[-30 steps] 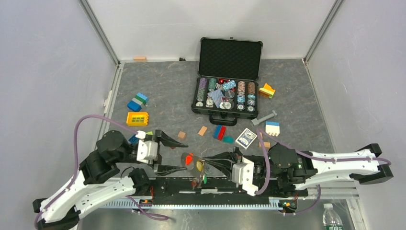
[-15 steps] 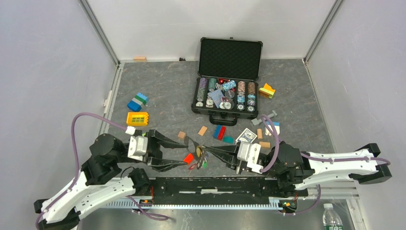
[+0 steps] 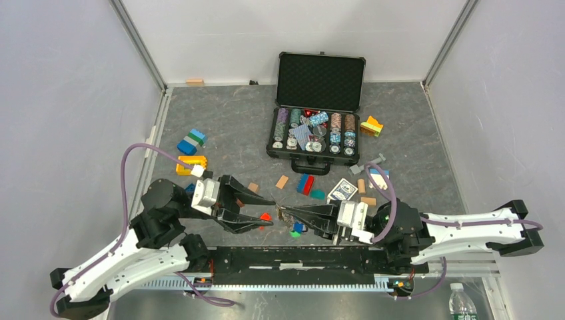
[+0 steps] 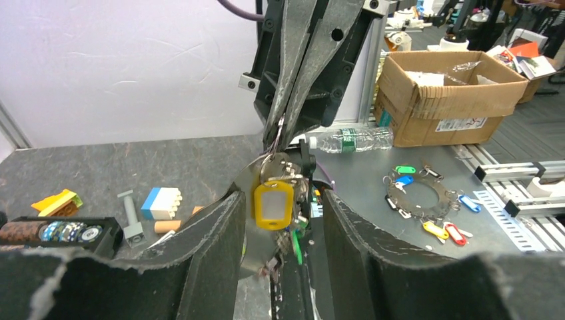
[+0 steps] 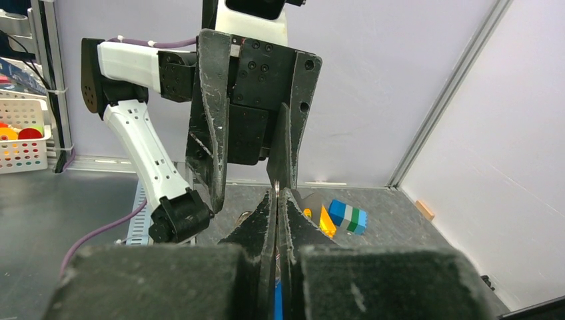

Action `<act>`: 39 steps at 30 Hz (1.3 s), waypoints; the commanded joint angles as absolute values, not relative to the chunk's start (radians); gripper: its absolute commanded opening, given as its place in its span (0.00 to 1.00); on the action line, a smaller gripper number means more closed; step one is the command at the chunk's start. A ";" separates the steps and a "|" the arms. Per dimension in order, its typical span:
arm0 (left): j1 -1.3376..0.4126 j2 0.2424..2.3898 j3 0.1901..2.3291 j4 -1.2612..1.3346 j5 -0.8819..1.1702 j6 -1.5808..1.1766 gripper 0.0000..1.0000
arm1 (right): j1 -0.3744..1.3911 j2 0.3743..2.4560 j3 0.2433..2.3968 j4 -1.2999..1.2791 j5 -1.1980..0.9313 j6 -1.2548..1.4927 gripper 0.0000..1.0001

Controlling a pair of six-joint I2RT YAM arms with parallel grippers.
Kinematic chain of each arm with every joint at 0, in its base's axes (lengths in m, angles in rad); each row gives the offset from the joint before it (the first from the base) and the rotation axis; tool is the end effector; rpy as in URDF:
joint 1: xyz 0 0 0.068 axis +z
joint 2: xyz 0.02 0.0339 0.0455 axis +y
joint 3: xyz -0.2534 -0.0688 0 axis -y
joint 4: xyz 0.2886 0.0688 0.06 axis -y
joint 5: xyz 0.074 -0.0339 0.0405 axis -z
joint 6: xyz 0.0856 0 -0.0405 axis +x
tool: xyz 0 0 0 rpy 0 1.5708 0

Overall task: Remove the keys from the keyring
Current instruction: Remove the key from the keyring.

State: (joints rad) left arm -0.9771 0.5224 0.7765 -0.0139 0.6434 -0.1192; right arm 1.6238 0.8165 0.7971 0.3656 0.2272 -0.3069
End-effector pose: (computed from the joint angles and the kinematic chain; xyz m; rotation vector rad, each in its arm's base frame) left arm 0.0710 -0.1970 0.4045 1.1190 1.0221 -1.3232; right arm 0.0042 0.2849 0.4060 -0.9345 0.8998 1.0001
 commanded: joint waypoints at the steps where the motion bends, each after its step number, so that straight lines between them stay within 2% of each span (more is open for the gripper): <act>1: -0.977 0.545 0.782 0.078 0.685 -0.175 0.52 | 1.631 0.828 0.822 0.452 0.232 -0.312 0.00; 8: -0.977 0.544 0.786 0.082 0.687 -0.163 0.45 | 1.631 0.833 0.833 0.411 0.209 -0.363 0.00; 21: -0.977 0.518 0.790 0.033 0.718 -0.109 0.44 | 1.631 0.816 0.818 0.373 0.169 -0.434 0.00; 28: -0.976 0.538 0.780 0.066 0.701 -0.108 0.32 | 1.631 0.841 0.824 0.376 0.151 -0.421 0.00; 39: -0.977 0.564 0.776 0.069 0.720 -0.091 0.35 | 1.631 0.846 0.805 0.438 0.198 -0.374 0.00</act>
State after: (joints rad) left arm -0.9771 0.5362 0.7765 0.0372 0.6937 -0.1326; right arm 1.6234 0.8478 0.7963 0.3279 0.1864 -0.4068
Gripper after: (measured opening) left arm 0.337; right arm 0.007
